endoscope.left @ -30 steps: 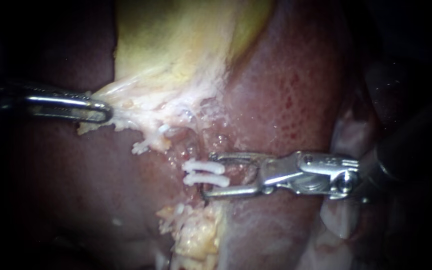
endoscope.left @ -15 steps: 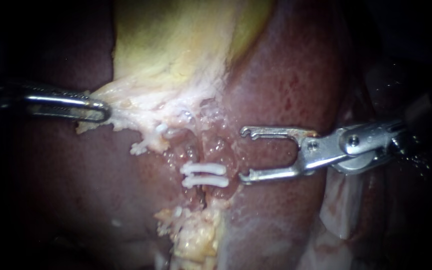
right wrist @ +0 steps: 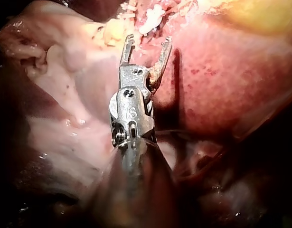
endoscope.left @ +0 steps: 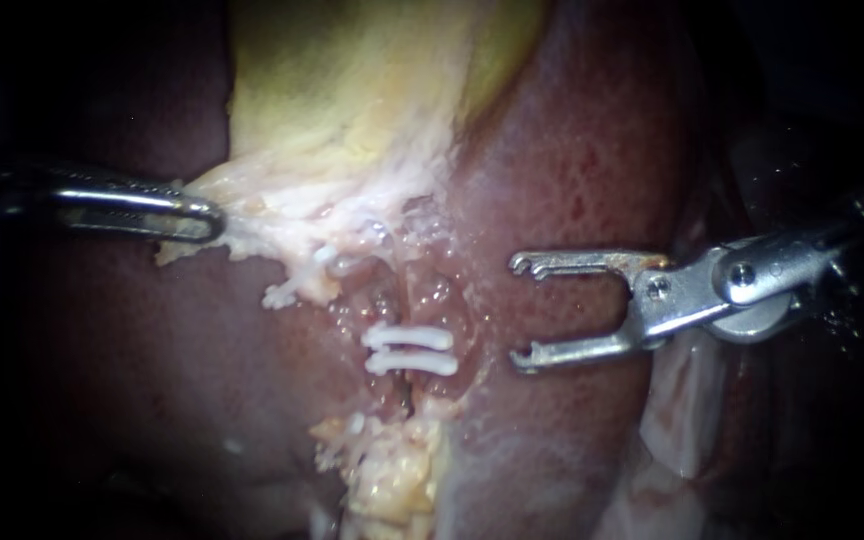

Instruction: Going back second clip right tube

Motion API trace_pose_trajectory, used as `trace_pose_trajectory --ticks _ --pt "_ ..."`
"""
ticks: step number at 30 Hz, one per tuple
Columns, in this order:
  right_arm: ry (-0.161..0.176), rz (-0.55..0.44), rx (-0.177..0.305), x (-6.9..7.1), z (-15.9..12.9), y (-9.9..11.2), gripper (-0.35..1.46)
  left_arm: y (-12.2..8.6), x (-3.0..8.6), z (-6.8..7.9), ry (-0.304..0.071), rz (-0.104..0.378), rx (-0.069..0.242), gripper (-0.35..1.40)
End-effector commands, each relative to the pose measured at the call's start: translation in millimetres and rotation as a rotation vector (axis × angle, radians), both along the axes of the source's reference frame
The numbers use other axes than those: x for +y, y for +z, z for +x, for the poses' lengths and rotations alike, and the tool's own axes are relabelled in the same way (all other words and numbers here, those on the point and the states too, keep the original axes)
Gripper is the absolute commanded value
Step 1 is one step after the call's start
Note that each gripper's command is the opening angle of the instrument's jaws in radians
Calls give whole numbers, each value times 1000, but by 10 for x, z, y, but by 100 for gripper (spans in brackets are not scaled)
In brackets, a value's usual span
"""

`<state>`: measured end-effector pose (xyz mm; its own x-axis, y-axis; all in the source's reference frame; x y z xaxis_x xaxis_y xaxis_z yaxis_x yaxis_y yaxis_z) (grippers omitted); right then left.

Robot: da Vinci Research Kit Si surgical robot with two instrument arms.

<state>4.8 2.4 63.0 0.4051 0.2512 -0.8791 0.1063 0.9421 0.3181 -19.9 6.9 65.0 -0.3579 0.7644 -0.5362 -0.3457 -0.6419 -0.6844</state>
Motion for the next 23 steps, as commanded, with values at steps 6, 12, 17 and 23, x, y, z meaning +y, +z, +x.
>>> trace_pose_trajectory --ticks 6,12,17,23 --pt "-2 0 2 -2 0 -2 49 14 0 -16 -4 2 16 -35" --pt "-2 0 2 -3 0 -2 50 37 1 -31 2 7 13 -35" --pt "-2 0 2 -3 0 -2 50 53 -4 -43 11 18 5 -35" --pt "-2 0 2 -2 0 -3 50 50 -5 -44 18 20 1 -35"
